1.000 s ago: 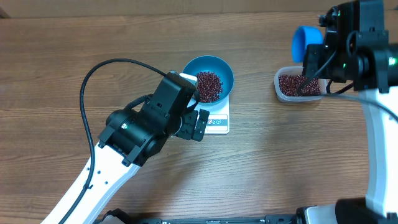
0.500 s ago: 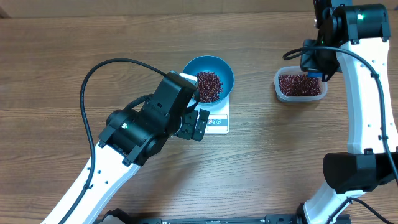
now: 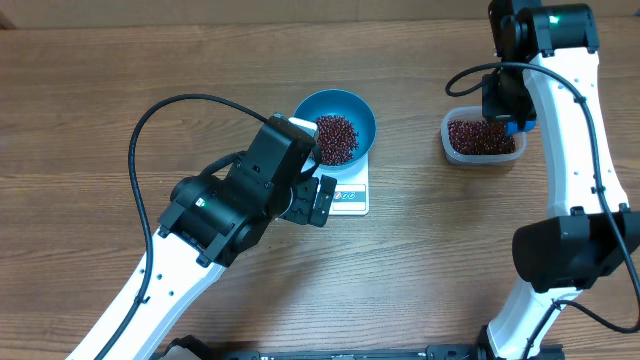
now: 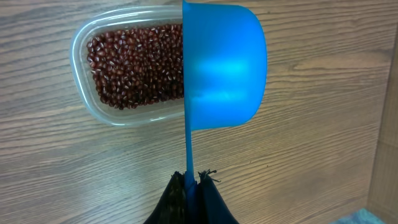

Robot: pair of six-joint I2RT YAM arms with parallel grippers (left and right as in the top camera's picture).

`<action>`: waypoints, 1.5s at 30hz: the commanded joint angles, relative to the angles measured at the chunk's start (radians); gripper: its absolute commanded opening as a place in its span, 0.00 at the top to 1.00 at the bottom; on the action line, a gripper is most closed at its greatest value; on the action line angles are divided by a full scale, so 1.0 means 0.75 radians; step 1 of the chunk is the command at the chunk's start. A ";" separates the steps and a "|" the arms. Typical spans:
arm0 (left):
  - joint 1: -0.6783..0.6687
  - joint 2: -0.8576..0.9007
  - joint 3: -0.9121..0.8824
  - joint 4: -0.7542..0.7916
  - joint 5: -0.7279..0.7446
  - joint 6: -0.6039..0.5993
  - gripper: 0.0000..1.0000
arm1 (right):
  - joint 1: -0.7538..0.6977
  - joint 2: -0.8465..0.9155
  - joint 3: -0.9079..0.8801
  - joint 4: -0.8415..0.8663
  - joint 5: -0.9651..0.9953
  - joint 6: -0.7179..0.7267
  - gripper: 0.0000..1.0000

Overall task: Scoop item into bowl and weigh 150g on scale
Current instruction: 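Move the empty scoop back right over the bean tub, then dip the scoop into the red beans and scoop more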

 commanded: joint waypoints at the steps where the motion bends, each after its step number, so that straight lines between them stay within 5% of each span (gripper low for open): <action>1: 0.006 0.003 0.012 0.004 -0.011 0.011 0.00 | -0.004 0.054 -0.006 0.002 0.023 -0.010 0.96; 45: 0.006 0.003 0.012 0.004 -0.011 0.011 0.00 | 0.095 0.319 -0.009 0.002 0.134 0.000 0.96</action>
